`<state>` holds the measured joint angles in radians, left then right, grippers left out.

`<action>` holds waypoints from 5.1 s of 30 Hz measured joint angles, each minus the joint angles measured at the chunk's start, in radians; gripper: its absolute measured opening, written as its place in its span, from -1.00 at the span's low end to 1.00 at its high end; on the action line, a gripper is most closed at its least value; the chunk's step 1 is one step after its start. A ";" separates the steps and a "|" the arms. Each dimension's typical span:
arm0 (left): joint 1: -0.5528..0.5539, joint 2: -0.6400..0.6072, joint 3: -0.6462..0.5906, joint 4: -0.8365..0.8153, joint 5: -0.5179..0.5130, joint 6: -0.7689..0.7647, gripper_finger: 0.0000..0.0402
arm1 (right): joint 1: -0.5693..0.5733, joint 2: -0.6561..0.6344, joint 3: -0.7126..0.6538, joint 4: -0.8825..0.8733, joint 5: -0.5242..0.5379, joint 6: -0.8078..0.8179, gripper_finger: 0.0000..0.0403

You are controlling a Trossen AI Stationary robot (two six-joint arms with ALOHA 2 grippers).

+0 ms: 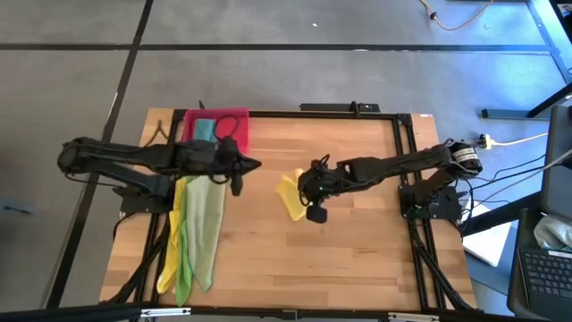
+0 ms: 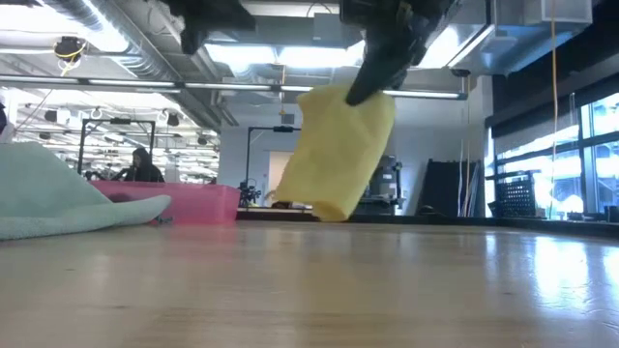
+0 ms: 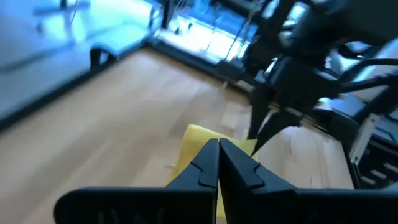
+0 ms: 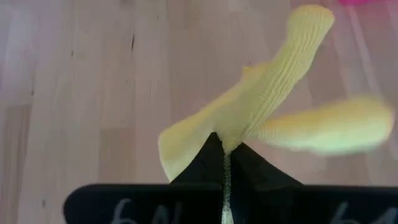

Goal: Fold microfiber towels
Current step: Put the folded right yellow microfiber towel into the pink bin

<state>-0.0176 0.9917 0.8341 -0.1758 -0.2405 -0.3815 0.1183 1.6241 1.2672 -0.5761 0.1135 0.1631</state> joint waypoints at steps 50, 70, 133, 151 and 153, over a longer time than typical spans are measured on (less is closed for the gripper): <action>0.229 0.327 0.105 0.421 0.762 0.287 -0.05 | -0.038 0.054 0.379 -0.378 -0.430 -0.565 -0.99; 0.202 0.508 0.257 0.347 1.017 0.342 -0.05 | -0.013 0.084 0.452 -0.402 -0.422 -0.554 -0.99; -0.028 0.565 0.265 0.128 0.517 0.123 -1.00 | -0.017 0.085 0.452 -0.364 -0.310 -0.546 -0.87; 0.205 0.347 0.266 -0.462 0.303 0.209 -1.00 | -0.095 0.084 0.452 -0.349 0.133 -0.558 -0.30; 0.244 0.347 0.266 -0.496 0.303 0.209 -1.00 | -0.105 0.083 0.452 -0.349 0.179 -0.557 -0.29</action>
<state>0.2268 1.3386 1.0996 -0.6722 0.0624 -0.1730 0.0132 1.7071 1.7187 -0.9253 0.2929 -0.3943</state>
